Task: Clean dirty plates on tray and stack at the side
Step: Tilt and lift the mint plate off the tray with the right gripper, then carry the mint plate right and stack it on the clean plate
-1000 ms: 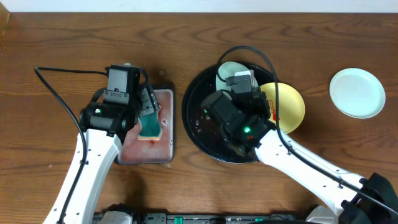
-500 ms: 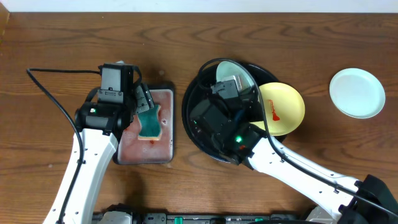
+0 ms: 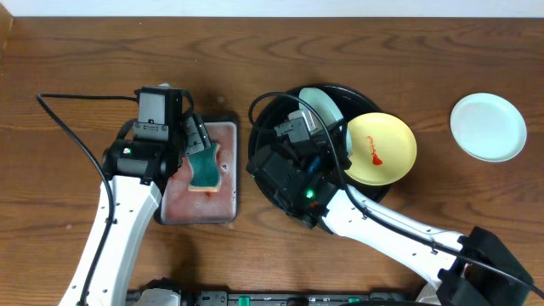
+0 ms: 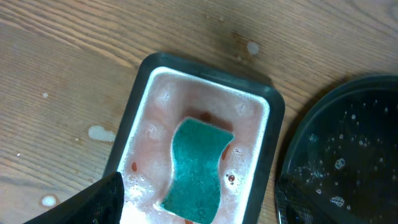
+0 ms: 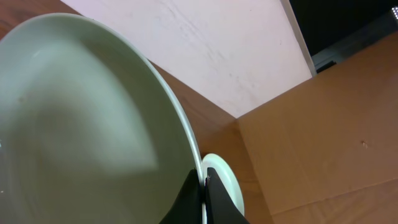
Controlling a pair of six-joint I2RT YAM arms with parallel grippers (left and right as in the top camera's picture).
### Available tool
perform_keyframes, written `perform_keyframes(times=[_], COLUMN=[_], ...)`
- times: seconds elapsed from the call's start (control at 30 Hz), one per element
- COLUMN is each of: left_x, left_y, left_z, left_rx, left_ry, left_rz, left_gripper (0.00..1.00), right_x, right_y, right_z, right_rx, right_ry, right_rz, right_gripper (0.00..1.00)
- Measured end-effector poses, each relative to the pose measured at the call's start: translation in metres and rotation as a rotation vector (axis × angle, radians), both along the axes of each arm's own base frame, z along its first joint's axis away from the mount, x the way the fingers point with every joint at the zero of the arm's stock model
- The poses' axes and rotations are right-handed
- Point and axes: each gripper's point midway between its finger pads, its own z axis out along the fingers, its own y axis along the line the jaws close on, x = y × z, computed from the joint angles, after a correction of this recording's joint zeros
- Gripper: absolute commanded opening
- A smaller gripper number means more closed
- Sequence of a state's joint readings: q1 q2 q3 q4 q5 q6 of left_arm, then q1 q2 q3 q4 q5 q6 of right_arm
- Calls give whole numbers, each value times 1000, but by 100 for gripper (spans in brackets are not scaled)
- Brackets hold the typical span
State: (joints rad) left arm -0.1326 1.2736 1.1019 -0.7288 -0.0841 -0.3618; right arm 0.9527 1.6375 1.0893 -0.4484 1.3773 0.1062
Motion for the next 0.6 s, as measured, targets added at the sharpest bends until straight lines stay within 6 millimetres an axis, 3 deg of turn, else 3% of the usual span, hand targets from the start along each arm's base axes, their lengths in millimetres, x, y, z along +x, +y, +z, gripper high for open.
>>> perform_keyframes(times=[0.37,0.6], left_x=[0,-1], left_y=[0,0], left_z=[0,-1], left_rx=[0,0], left_ry=[0,4], left_rz=[0,0], left_gripper=[78,78], right_x=[1,3], right_y=[2,12], right_z=[0,-15], right_rx=[-1,68], right_ry=[5,72], right_rz=[8,63], right_gripper=[1,1])
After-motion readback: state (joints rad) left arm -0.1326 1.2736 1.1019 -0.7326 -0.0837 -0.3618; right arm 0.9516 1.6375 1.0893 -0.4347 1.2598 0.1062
